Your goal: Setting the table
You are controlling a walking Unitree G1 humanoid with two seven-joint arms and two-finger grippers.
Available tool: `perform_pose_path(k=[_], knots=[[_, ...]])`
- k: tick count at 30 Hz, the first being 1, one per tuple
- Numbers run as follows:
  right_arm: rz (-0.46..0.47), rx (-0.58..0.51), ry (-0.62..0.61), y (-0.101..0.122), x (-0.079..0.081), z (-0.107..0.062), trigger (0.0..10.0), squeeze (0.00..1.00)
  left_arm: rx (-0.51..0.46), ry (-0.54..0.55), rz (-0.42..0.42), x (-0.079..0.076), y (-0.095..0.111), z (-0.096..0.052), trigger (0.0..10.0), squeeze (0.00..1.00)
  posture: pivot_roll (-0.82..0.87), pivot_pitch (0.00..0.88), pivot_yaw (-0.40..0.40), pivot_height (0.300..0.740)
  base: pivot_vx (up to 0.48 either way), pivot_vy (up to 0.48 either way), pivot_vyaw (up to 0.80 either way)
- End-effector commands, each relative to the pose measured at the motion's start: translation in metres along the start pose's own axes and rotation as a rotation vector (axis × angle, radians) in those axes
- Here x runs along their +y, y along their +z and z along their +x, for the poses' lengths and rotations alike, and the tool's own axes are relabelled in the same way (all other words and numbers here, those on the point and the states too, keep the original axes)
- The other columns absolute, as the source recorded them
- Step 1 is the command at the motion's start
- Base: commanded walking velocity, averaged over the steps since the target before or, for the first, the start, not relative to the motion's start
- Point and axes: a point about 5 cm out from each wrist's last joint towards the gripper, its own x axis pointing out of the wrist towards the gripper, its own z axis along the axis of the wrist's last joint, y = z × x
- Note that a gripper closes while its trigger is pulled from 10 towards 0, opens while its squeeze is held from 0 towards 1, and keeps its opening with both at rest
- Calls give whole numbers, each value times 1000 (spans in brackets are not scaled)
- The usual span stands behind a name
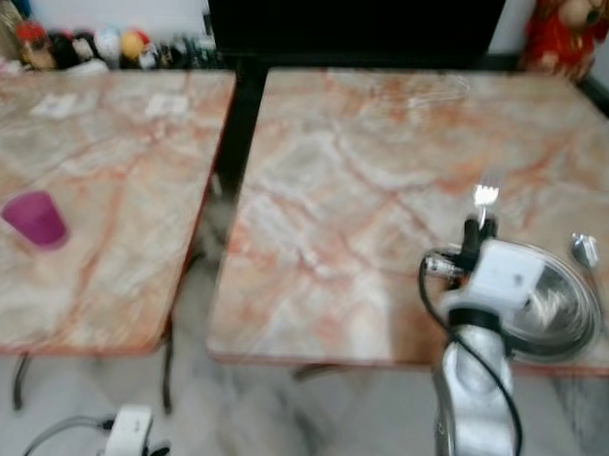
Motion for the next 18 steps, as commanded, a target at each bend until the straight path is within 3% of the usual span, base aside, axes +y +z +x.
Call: perform_pose_path(k=[1,8,18], knots=[[-19,-20,-34,5,-11,3,10000,0,10,1,7,1,-1,0,10000,0,-139,99,45,740,0,-469,0],[-31,-6,-61,5,-21,11,10000,0,8,4,6,1,-1,0,10000,0,-141,101,46,740,0,-436,0],[-48,123,-156,-6,-47,44,10000,0,16,10,7,2,-1,0,10000,0,-158,107,61,740,0,0,0]])
